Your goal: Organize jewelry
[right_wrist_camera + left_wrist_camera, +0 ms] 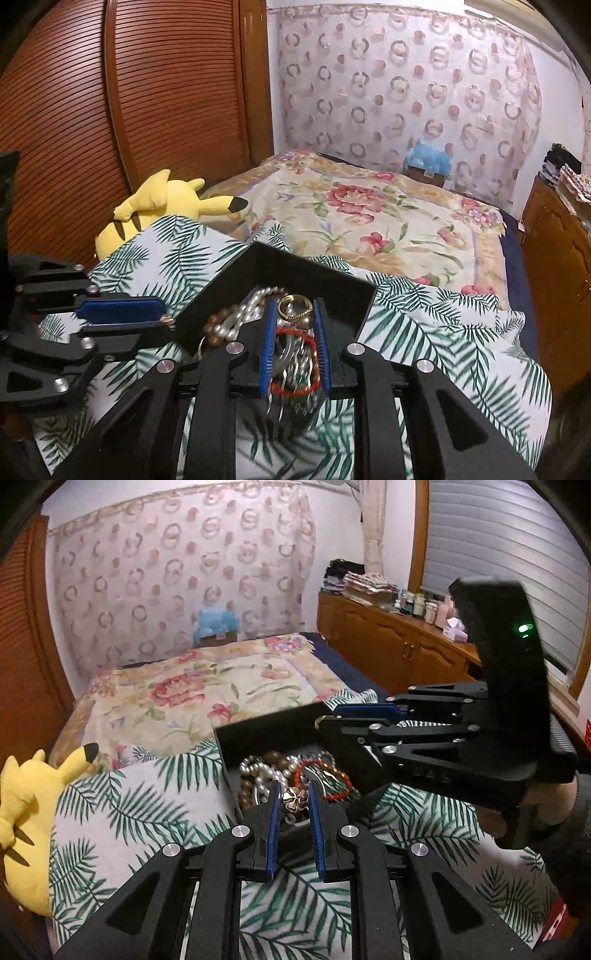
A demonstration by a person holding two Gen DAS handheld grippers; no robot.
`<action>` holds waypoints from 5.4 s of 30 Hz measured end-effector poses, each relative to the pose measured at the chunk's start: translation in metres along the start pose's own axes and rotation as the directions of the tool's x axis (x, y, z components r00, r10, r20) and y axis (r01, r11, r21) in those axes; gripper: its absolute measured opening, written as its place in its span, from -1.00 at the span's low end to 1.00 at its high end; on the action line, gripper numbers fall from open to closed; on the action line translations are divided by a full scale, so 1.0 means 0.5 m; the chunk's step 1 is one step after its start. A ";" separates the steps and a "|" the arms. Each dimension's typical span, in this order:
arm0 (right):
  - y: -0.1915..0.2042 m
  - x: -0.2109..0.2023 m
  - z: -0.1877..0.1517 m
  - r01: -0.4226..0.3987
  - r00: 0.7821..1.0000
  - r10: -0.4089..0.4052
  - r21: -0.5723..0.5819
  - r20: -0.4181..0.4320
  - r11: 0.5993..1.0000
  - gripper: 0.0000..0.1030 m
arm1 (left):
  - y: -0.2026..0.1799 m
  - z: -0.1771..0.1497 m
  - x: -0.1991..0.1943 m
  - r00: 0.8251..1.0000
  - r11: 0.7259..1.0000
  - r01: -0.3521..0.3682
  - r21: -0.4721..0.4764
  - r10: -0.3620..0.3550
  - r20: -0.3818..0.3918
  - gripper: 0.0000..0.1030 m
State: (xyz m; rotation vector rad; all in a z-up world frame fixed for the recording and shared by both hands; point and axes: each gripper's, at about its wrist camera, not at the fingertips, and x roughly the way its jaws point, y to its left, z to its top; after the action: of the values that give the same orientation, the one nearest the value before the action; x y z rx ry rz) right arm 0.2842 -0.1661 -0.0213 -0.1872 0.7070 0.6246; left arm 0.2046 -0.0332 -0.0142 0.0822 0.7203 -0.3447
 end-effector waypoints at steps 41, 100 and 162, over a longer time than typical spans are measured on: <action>-0.008 -0.098 -0.099 0.111 0.991 -0.120 0.162 0.051 0.980 0.14 | 0.049 -0.002 -0.004 0.989 0.983 -0.148 -0.108 0.147 -0.020 0.62; 0.154 -0.392 -0.225 0.246 0.912 -0.310 0.245 0.268 0.938 0.95 | -0.073 -0.148 -0.300 0.964 0.974 -0.194 -0.120 0.212 0.160 0.85; 0.163 -0.385 -0.225 0.238 0.913 -0.304 0.251 0.270 0.938 0.95 | -0.090 -0.153 -0.319 0.965 0.975 -0.180 -0.126 0.201 0.172 0.85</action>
State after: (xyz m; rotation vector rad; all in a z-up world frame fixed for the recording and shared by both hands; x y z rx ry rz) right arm 0.0608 -0.2326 0.0242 0.0123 0.4314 0.2953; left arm 0.0299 -0.0160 0.0354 0.0149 0.5419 -0.1253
